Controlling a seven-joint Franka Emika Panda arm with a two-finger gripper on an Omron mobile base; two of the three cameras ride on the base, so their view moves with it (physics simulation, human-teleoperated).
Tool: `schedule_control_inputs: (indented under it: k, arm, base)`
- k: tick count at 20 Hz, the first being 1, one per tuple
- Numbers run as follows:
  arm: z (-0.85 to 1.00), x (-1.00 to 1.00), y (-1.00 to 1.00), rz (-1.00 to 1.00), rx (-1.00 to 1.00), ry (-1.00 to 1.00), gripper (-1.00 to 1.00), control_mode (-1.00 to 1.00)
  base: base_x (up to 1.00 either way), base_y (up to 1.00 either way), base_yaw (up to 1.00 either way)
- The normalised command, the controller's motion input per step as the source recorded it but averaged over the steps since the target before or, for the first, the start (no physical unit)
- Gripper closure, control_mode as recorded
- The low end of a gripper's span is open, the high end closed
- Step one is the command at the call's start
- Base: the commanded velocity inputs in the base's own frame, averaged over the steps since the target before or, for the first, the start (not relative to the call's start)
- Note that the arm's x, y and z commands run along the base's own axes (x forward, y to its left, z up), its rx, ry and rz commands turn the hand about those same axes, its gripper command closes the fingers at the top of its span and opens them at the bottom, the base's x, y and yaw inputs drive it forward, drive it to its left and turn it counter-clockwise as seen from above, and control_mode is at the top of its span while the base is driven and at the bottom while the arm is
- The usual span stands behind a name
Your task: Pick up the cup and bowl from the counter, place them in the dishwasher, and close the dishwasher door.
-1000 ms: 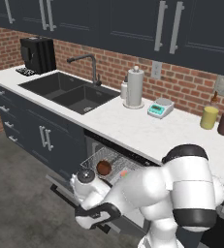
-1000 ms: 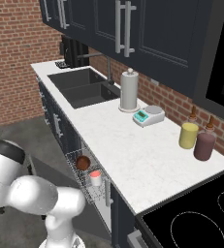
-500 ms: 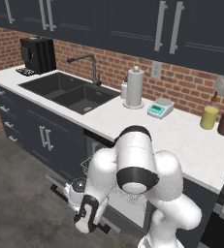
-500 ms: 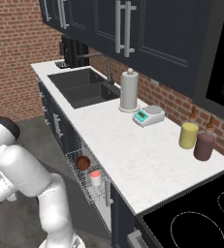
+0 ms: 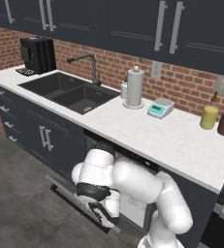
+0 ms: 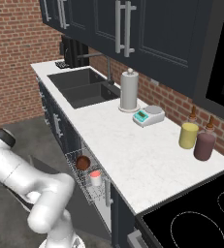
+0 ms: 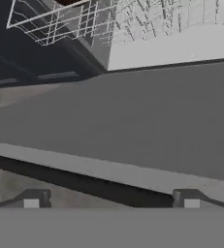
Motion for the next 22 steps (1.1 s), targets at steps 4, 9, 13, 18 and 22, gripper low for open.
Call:
schedule_control_inputs:
  k: [4, 9, 13, 18, 22]
  arm:
    - [-0.27, -0.51, 0.88, -0.01, -0.18, -0.29, -1.00, -1.00]
    - [-0.02, -0.55, 0.76, 0.00, -0.10, -0.18, -1.00, -1.00]
    - [0.00, -0.21, 0.68, 0.00, -0.06, -0.08, -1.00, -1.00]
    - [-0.25, 0.00, 0.62, -0.03, -0.14, -0.02, -1.00, -1.00]
    - [-0.37, 0.03, 0.44, -0.11, -0.15, -0.09, -1.00, -1.00]
  base:
    - [0.00, 0.00, 0.00]
    - [0.00, 0.00, 0.00]
    - [0.00, 0.00, 0.00]
    - [0.00, 0.00, 0.00]
    - [0.00, 0.00, 0.00]
